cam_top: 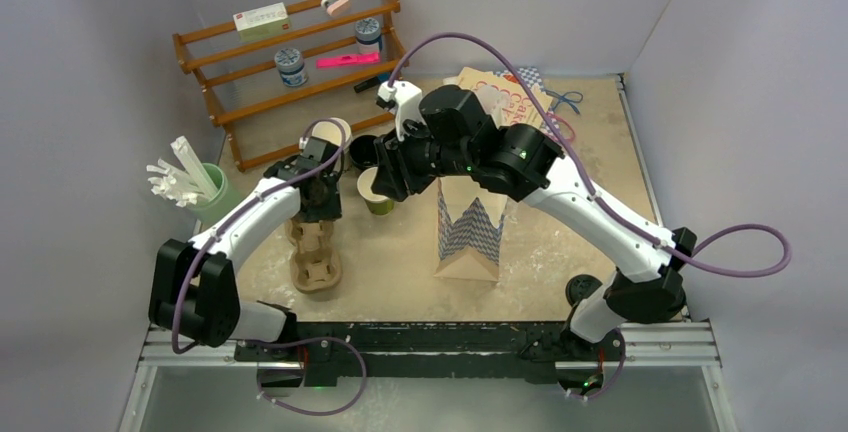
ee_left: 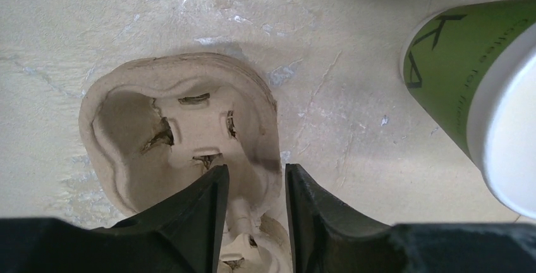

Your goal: Pack the takeout coffee

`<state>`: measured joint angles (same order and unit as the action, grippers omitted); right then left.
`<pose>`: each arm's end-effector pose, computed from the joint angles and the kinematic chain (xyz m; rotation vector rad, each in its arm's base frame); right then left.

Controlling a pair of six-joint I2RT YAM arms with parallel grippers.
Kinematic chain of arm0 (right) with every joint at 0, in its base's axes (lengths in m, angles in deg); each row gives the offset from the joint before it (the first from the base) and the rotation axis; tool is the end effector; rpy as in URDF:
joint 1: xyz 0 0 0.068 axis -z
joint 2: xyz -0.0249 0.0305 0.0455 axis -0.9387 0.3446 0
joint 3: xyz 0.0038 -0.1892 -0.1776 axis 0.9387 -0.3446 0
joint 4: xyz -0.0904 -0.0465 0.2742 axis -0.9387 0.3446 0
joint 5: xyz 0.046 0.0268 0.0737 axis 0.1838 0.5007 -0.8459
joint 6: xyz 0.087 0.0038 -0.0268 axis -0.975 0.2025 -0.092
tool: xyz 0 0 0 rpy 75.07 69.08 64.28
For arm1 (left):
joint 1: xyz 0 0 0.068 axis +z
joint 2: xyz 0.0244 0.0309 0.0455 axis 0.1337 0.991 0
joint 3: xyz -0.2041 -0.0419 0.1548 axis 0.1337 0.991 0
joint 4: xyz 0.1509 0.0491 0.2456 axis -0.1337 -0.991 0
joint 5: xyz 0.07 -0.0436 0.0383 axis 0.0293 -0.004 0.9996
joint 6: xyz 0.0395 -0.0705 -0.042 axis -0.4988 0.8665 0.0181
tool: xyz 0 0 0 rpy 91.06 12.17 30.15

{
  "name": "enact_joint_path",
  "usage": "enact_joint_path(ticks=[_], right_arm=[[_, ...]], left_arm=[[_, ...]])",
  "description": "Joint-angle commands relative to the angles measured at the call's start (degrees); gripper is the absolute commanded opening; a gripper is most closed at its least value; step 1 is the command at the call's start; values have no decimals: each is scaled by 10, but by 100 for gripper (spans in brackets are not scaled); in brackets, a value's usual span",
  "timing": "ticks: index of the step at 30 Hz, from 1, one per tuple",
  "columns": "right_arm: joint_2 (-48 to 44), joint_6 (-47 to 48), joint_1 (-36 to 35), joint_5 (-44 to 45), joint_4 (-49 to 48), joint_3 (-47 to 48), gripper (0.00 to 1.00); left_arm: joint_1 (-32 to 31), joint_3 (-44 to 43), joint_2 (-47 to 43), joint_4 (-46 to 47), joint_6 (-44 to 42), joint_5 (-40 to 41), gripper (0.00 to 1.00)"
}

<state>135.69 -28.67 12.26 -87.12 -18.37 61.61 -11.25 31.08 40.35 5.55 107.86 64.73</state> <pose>0.2099 0.3493 0.4491 -0.8090 1.9477 0.9416 0.2964 -0.0832 0.1594 -0.2871 2.6832 0.0512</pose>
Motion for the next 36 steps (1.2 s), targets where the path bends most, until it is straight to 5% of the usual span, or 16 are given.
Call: enact_joint_path(ticks=[1, 10, 17, 32, 36], right_arm=[[-26, -2, 1, 2, -16, -2, 47], [-30, -1, 0, 5, -15, -4, 46], [-34, -1, 0, 4, -13, -7, 46], [-29, -8, 1, -4, -33, -26, 45], [-28, -15, 0, -17, -47, -39, 44]], left_arm=[[7, 0, 13, 17, -10, 8, 38], [8, 7, 22, 23, -13, 3, 41], [9, 3, 18, 13, -13, 10, 29], [9, -43, -61, -73, -12, -13, 23], [9, -11, -58, -48, -15, -25, 44]])
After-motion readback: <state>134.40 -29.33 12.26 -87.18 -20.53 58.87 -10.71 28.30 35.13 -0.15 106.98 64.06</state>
